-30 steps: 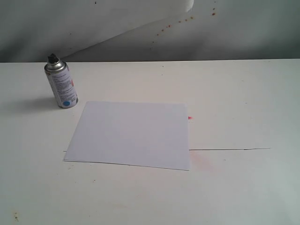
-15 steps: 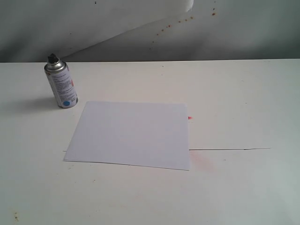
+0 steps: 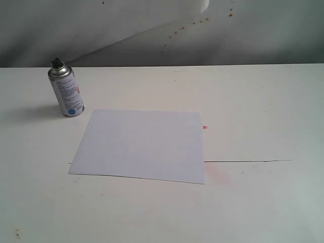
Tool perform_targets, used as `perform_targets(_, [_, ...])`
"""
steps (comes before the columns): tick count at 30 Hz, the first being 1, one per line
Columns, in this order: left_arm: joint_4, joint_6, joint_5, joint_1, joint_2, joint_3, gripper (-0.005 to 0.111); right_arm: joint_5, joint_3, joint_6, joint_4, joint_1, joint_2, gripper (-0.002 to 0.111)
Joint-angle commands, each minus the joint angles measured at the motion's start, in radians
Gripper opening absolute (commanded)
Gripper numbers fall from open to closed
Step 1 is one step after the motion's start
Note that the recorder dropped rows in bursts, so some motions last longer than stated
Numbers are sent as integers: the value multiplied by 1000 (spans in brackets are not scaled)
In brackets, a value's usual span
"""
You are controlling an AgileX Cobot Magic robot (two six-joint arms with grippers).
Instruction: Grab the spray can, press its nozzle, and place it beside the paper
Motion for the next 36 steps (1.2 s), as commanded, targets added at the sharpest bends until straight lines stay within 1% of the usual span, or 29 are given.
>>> perform_targets(1, [4,58,130,-6,249,-168,0,0,4,-4,-8,3,-3,0])
perform_targets(3, [4,89,161,-6,337,-221,0,0,4,-4,-8,3,-3,0])
perform_targets(5, [4,110,173,-6,417,-244,0,0,4,-4,-8,3,-3,0])
perform_targets(10, [4,115,169,-6,588,-248,0,0,4,-4,-8,3,-3,0])
perform_targets(15, [2,113,157,-6,697,-248,0,0,4,-4,-8,3,-3,0])
perform_targets(29, [-11,97,143,-6,843,-248,0,0,4,-4,-8,3,-3,0])
perform_targets(36, [-11,97,145,-6,851,-248,0,0,4,-4,-8,3,-3,0])
